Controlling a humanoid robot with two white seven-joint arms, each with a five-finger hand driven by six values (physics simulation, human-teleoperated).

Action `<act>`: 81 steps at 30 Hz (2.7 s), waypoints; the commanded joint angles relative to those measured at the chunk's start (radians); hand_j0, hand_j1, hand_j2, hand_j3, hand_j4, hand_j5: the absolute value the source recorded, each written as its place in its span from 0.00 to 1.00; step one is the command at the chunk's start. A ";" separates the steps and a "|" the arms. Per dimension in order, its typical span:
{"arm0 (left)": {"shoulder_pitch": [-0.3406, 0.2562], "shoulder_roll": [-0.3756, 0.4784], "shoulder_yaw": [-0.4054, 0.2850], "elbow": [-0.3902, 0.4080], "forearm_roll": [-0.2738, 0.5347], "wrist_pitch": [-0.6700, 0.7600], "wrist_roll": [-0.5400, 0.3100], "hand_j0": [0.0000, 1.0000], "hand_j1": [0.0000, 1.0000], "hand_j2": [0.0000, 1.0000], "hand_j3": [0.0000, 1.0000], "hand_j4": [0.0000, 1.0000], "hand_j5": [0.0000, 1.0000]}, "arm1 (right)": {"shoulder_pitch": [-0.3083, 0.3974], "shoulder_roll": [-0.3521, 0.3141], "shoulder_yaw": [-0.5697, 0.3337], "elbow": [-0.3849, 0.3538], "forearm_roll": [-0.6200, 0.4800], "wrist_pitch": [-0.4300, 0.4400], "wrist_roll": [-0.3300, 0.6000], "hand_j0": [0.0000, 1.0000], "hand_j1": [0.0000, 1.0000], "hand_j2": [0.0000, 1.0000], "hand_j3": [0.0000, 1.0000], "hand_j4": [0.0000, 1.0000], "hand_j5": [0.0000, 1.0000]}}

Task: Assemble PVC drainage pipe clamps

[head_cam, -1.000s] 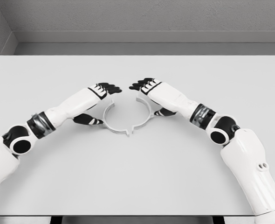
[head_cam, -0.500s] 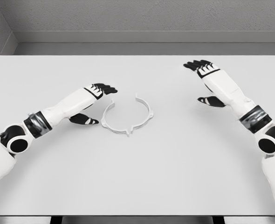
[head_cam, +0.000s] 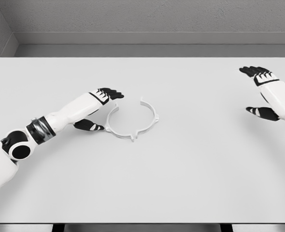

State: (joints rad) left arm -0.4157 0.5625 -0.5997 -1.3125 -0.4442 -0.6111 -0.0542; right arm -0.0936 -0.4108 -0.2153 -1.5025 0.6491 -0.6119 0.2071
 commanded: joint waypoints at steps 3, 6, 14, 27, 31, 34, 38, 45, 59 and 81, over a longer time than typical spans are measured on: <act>-0.002 0.001 -0.017 -0.008 0.007 0.000 0.001 1.00 1.00 1.00 1.00 1.00 1.00 | 0.000 -0.008 -0.003 -0.002 -0.009 0.001 -0.002 1.00 1.00 1.00 1.00 1.00 1.00; -0.002 0.001 -0.017 -0.008 0.007 0.000 0.001 1.00 1.00 1.00 1.00 1.00 1.00 | 0.000 -0.008 -0.003 0.002 -0.008 0.001 0.000 1.00 1.00 1.00 1.00 1.00 1.00; -0.005 -0.001 -0.019 -0.007 0.002 0.000 0.001 1.00 1.00 1.00 1.00 1.00 1.00 | 0.000 -0.006 -0.003 -0.002 -0.009 0.001 -0.002 1.00 1.00 1.00 1.00 1.00 1.00; -0.003 -0.044 -0.017 -0.001 -0.005 0.000 0.001 1.00 1.00 1.00 1.00 1.00 1.00 | 0.000 -0.006 -0.001 -0.005 -0.009 0.001 -0.002 1.00 1.00 1.00 1.00 1.00 1.00; -0.006 -0.053 -0.019 0.001 -0.004 0.000 0.001 1.00 1.00 1.00 1.00 1.00 1.00 | 0.000 -0.008 -0.001 -0.005 -0.009 0.001 -0.002 1.00 1.00 1.00 1.00 1.00 1.00; -0.006 -0.067 -0.017 0.001 -0.005 0.000 0.001 1.00 1.00 1.00 1.00 1.00 1.00 | 0.000 -0.008 -0.001 -0.005 -0.009 0.001 -0.002 1.00 1.00 1.00 1.00 1.00 1.00; -0.006 -0.076 -0.017 0.004 -0.005 0.000 0.001 1.00 1.00 1.00 1.00 1.00 1.00 | 0.000 -0.008 -0.001 -0.007 -0.009 0.001 -0.002 1.00 1.00 1.00 1.00 1.00 1.00; -0.009 -0.079 -0.019 0.006 -0.005 0.000 0.001 1.00 1.00 1.00 1.00 1.00 1.00 | 0.000 -0.008 -0.001 -0.007 -0.009 0.001 -0.002 1.00 1.00 1.00 1.00 1.00 1.00; -0.011 -0.105 -0.019 0.010 -0.005 0.000 0.001 1.00 1.00 1.00 1.00 1.00 1.00 | 0.000 -0.008 -0.001 -0.004 -0.009 0.001 -0.002 1.00 1.00 1.00 1.00 1.00 1.00; -0.020 -0.130 -0.020 0.021 -0.007 0.000 0.001 1.00 1.00 1.00 1.00 1.00 1.00 | 0.002 -0.008 -0.001 -0.005 -0.009 0.001 -0.002 1.00 1.00 1.00 1.00 1.00 1.00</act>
State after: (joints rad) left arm -0.4357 0.4360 -0.6204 -1.2953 -0.4562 -0.6111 -0.0542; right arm -0.0920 -0.4181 -0.2160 -1.5076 0.6468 -0.6119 0.2064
